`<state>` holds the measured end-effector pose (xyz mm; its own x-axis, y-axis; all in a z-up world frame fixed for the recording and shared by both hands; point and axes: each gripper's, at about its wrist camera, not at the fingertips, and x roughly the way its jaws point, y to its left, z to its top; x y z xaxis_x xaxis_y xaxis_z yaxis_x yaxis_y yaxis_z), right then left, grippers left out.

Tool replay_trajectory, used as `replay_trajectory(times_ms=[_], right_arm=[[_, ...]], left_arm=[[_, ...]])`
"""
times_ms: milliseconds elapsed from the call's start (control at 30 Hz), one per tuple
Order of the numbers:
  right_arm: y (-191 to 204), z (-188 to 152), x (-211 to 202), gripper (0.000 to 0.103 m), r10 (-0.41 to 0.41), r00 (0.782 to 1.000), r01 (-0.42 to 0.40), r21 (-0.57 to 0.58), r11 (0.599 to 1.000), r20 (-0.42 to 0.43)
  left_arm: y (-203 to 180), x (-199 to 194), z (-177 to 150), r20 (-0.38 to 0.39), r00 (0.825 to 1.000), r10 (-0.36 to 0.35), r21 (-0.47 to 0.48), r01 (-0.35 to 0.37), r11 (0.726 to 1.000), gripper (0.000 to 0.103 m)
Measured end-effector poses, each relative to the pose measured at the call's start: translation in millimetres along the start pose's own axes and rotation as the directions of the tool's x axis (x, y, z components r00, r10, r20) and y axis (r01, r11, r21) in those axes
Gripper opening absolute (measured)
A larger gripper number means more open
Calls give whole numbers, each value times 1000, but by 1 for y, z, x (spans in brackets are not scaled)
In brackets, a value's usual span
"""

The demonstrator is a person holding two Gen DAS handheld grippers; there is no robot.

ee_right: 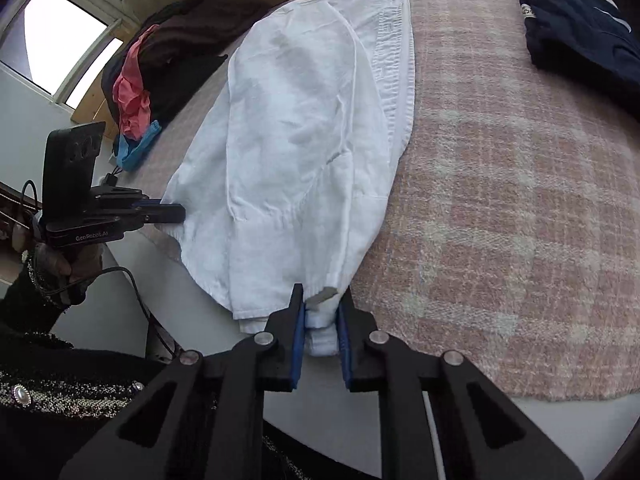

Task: Fold clothes
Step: 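Grasp the hem with both tools and fold it up toward the collar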

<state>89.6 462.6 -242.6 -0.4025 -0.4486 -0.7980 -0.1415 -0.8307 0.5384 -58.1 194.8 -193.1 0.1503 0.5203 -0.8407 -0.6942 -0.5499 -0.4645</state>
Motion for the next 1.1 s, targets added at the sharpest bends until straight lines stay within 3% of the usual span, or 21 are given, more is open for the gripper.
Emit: replay_trajectory(times_ms=[100,233,333,433,500,567,667,767,800,867,900,933,967,1033,1067,1100], right_arm=[[-14,6,-10,11,146,989,-150,127,981,38],[-22,23,-34,11,287,946,-315,225,922,148],[-20,53,-47,11,355,905,-408,245,879,233],[-10,104,-46,11,365,886,-432,218,875,286],[-7,138,-44,11,350,886,-418,198,886,303],[-11,173,-32,11,320,902,-383,195,903,290],[-27,214,-6,11,245,938,-303,233,924,246],[-47,239,26,14,175,969,-217,269,938,174],[-50,245,36,15,133,982,-166,282,945,130],[-54,247,40,16,119,986,-149,299,942,116],[-55,247,40,18,116,987,-145,308,940,112],[-54,245,36,19,117,986,-148,304,941,118],[-52,242,30,22,119,985,-152,297,943,127],[-50,234,16,37,158,972,-204,285,937,176],[-50,230,10,52,177,962,-232,282,931,208],[-51,226,3,58,194,951,-259,280,924,240]], left_arm=[[6,-23,13,53,994,-98,-43,100,994,3],[15,-53,37,129,970,-206,-86,218,972,3],[25,-67,67,181,956,-229,-102,250,963,3],[42,-69,99,227,948,-223,-116,254,960,3],[56,-63,120,241,948,-208,-132,245,961,3],[73,-52,141,241,952,-187,-155,228,961,3],[101,-23,167,216,960,-178,-210,224,952,3],[121,8,185,146,980,-138,-264,173,949,4],[129,14,187,132,979,-154,-305,188,934,4],[136,13,185,141,970,-197,-353,235,906,7],[135,6,183,162,967,-199,-344,244,907,8],[134,-2,181,185,963,-198,-331,250,910,15],[132,-13,179,215,959,-185,-315,247,916,30],[131,-33,174,270,949,-164,-299,244,923,46],[132,-41,171,295,943,-152,-295,242,924,46],[132,-49,168,320,937,-141,-291,239,926,46]])
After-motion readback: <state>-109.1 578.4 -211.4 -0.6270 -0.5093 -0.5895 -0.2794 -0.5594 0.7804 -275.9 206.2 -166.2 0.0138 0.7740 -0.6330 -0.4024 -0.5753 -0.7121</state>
